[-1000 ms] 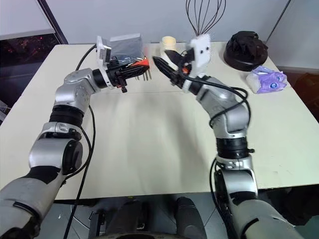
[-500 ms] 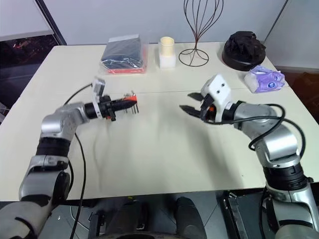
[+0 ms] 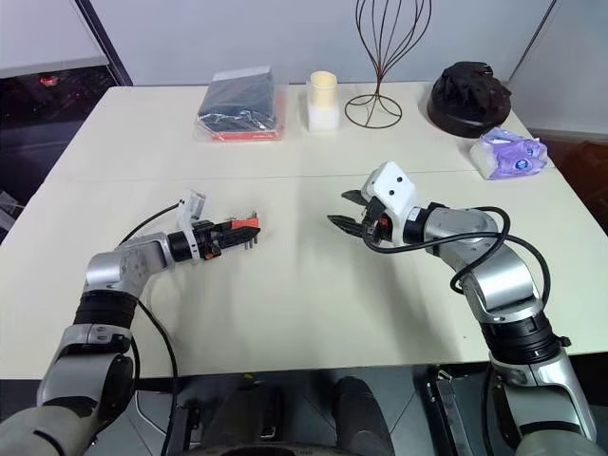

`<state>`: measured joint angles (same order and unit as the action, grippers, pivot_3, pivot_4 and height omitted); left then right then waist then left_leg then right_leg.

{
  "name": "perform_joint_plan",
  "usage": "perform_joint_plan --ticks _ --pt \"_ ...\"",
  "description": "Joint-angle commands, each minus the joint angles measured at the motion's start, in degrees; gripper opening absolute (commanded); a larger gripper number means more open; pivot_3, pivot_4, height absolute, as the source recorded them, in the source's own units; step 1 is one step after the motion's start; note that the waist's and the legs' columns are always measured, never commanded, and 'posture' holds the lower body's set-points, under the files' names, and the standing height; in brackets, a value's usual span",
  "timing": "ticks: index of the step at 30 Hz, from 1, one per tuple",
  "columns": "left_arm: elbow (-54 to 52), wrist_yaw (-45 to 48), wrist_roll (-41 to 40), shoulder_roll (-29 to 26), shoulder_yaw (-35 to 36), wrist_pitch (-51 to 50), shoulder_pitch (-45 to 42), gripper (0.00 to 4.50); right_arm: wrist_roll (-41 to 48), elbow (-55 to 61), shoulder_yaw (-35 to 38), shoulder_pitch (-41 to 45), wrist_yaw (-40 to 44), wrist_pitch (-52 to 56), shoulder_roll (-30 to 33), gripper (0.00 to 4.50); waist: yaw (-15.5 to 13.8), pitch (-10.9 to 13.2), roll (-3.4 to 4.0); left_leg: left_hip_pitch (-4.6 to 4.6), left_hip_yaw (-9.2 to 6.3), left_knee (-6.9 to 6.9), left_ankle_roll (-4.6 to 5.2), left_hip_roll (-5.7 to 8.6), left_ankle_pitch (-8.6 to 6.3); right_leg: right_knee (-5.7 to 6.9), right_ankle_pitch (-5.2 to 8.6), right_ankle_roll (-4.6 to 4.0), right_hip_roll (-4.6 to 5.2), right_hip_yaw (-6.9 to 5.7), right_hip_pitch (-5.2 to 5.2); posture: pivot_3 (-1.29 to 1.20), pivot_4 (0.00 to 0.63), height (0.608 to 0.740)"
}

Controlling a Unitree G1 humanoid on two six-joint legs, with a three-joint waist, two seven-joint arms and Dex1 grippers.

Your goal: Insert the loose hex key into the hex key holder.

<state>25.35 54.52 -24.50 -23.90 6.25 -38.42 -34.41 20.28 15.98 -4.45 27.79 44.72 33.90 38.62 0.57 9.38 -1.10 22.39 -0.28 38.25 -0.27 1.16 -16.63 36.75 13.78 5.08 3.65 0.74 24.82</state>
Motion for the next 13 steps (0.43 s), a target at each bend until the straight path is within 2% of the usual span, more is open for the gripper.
perform_joint_plan --ticks 1,7,13 --pt "0.0 -2.6 2.0 -1.9 0.3 2.3 0.3 4.46 -0.4 1.3 0.8 -0.1 0.9 -1.2 0.8 2.51 0.0 0.0 0.0 -0.02 -0.01 0.0 0.0 0.0 0.0 0.0 0.0 0.0 0.0 0.0 -0.02 0.0 0.15 0.74" --pt "-2.4 -5.7 10.7 -8.0 -2.8 15.2 4.4 4.46 -1.1 1.8 2.0 -3.4 2.4 -1.5 3.2 2.51 0.3 0.0 0.02 -0.02 -0.01 -0.08 -0.01 -0.05 -0.01 -0.08 0.0 -0.01 0.0 0.03 0.0 0.0 0.15 0.74" --pt "-13.2 -6.1 8.4 -11.8 1.5 18.5 10.9 4.46 2.3 2.3 7.7 -7.6 0.4 1.1 2.6 2.51 0.1 0.0 0.02 0.02 -0.01 -0.12 -0.02 -0.09 -0.01 -0.19 0.0 -0.03 0.11 0.06 0.01 0.0 0.15 0.74"
